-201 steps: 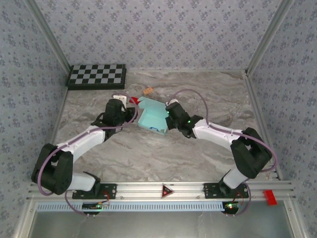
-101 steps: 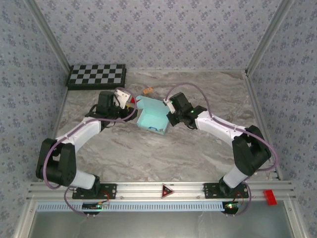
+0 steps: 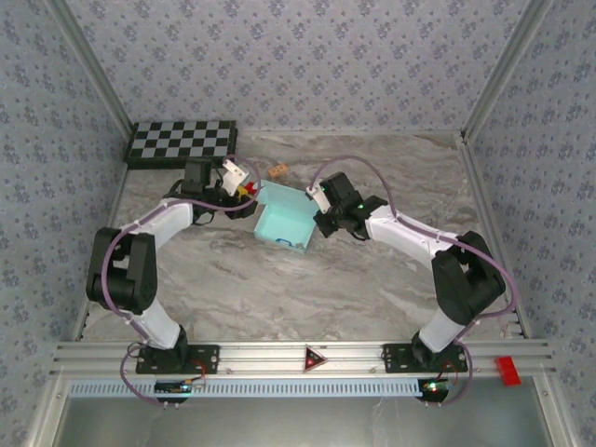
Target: Fold the paper box
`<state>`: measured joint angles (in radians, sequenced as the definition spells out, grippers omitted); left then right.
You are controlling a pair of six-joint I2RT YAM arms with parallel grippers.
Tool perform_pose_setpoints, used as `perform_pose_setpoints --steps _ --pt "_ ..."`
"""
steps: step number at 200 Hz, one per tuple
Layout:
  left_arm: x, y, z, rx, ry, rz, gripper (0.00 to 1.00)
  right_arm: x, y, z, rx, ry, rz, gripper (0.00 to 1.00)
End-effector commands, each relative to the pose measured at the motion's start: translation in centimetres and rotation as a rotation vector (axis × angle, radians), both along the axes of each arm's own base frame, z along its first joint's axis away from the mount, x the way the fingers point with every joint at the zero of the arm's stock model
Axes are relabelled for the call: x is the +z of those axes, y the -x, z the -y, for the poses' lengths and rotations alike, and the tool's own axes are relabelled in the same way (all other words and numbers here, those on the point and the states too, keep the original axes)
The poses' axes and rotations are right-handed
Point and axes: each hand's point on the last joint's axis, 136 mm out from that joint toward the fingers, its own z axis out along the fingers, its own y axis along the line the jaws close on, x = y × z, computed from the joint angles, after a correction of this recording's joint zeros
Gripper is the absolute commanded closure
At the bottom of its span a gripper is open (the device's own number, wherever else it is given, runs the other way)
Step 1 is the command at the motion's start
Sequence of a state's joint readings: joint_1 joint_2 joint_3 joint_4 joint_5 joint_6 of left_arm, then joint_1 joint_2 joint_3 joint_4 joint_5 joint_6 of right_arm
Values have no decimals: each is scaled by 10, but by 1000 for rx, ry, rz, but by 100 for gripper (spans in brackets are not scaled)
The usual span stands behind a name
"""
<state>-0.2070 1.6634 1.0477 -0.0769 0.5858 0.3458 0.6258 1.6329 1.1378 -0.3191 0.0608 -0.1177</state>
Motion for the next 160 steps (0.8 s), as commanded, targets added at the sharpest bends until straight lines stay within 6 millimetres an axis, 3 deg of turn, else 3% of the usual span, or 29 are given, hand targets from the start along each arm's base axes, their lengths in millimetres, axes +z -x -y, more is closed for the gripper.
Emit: perform_pose_setpoints --steps 1,54,117,122,160 --pt "12 -3 14 -120 44 62 45 1 -3 -1 14 11 -10 100" --pt "8 -7 26 -189 97 25 55 2 -6 -3 14 13 -3 100" --pt "8 -9 24 -146 104 -10 81 -5 -9 0 -5 34 -7 100" --pt "8 -9 23 -136 104 -14 84 7 -16 -5 -8 17 20 100" --pt "15 -7 24 -90 126 -19 94 10 -23 -1 -60 14 42 100"
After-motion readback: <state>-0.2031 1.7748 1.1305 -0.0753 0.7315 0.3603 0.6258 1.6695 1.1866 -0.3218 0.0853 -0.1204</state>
